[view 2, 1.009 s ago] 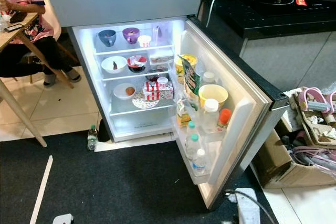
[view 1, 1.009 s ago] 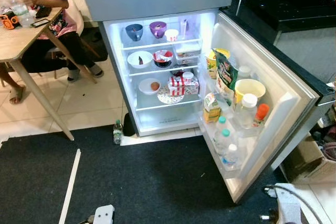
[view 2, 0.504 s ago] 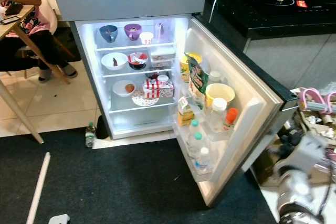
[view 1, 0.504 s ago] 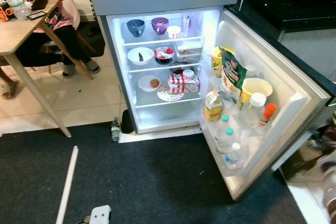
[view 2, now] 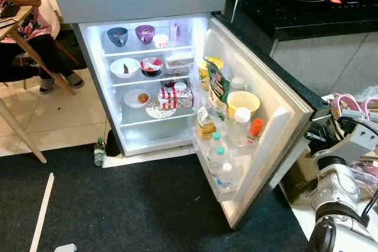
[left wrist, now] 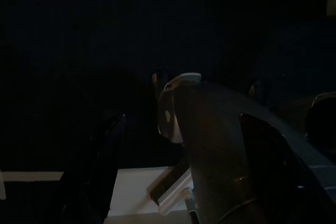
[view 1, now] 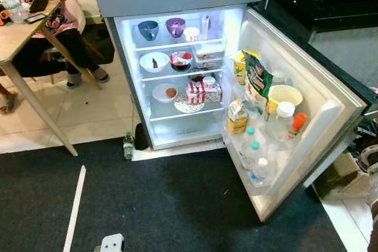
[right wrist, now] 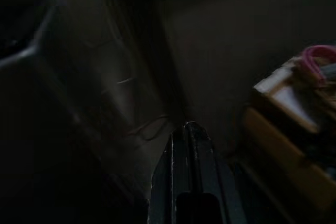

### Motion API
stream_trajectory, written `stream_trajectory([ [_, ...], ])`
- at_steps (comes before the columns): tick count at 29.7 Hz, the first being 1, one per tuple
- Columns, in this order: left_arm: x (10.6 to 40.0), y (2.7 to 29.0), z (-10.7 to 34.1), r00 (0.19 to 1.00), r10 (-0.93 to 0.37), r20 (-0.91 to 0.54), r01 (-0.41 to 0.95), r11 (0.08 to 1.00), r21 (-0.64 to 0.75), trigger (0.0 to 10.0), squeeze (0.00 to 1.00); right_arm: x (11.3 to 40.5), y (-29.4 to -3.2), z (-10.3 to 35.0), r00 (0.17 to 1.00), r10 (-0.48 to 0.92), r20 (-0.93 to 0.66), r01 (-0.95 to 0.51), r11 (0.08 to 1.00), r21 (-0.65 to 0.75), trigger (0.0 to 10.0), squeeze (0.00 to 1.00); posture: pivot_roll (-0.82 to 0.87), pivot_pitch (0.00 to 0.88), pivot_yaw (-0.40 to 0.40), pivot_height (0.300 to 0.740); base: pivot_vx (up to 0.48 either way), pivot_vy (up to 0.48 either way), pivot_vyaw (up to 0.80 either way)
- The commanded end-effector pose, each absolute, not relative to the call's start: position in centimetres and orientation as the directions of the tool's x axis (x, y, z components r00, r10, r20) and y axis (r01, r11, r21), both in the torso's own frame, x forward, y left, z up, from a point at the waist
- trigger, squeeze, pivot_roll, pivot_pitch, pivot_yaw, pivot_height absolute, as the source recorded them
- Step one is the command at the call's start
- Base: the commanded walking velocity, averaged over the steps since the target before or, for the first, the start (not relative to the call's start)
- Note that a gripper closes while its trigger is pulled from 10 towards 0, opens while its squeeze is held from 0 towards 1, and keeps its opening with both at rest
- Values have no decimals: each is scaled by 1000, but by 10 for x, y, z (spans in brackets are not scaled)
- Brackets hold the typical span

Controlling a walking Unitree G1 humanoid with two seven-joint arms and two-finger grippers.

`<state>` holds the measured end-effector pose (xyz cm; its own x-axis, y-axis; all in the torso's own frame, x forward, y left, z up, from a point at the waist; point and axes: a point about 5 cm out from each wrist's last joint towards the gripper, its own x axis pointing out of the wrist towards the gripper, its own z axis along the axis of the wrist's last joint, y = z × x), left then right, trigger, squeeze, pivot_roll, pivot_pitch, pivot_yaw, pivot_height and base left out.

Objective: Restocking fridge

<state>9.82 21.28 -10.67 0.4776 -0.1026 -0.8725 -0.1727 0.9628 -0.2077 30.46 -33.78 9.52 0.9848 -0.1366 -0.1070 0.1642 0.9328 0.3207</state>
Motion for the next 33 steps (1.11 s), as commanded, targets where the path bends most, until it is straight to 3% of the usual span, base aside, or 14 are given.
stream_trajectory([
  [1,96,215,-107,475,-100,-874,-176,963,-205,10000,0,315,-319,100,996,37,-86,-7,948,319,10000,0,-54,0,23,740,0,0,0],
  [8,97,216,-106,476,-102,-873,-173,963,-207,10000,0,319,-298,98,959,266,-97,-228,929,291,10000,0,-53,0,21,740,0,0,0],
  [10,97,216,-106,477,-104,-873,-173,963,-209,10000,0,324,-262,96,865,496,-81,-454,840,298,10000,0,-57,0,25,740,0,0,0],
  [11,97,216,-106,477,-104,-873,-173,963,-209,10000,0,324,-262,96,865,496,-81,-454,840,298,10000,0,-57,0,25,740,0,0,0],
  [13,97,215,-106,476,-109,-873,-169,962,-213,10000,0,321,-194,107,610,791,44,-760,568,316,10000,0,-59,0,27,740,0,0,0],
  [14,97,215,-106,476,-109,-873,-169,962,-213,10000,0,321,-194,107,610,791,44,-760,568,316,10000,0,-59,0,27,740,0,0,0],
  [15,97,215,-106,475,-112,-873,-167,962,-215,10000,0,313,-164,115,467,877,111,-853,414,319,10000,0,-59,0,27,740,0,0,0],
  [16,97,215,-106,475,-112,-873,-167,962,-215,10000,0,313,-164,115,467,877,111,-853,414,319,10000,0,-59,0,27,740,0,0,0],
  [18,97,213,-107,475,-117,-872,-163,962,-218,10000,0,296,-124,126,268,940,212,-929,193,317,10000,0,-61,0,33,740,0,0,0],
  [19,98,213,-107,476,-120,-871,-161,962,-220,10000,0,297,-116,124,268,935,232,-926,184,330,10000,0,-57,0,31,740,0,0,0],
  [21,98,213,-107,476,-120,-871,-161,962,-220,10000,0,297,-116,124,268,935,232,-926,184,330,10000,0,-57,0,31,740,0,0,0],
  [25,100,212,-106,481,-122,-868,-160,961,-224,10000,0,314,-154,58,644,758,-102,-674,626,393,10000,0,-53,0,24,740,0,0,0],
  [28,100,213,-106,480,-119,-869,-162,962,-222,10000,0,299,-183,28,763,571,-301,-468,811,352,10000,0,-53,0,24,740,0,0,0],
  [33,99,211,-107,478,-120,-870,-161,962,-222,10000,0,273,-209,-4,787,375,-489,-261,922,287,10000,0,-51,0,18,740,0,0,0],
])
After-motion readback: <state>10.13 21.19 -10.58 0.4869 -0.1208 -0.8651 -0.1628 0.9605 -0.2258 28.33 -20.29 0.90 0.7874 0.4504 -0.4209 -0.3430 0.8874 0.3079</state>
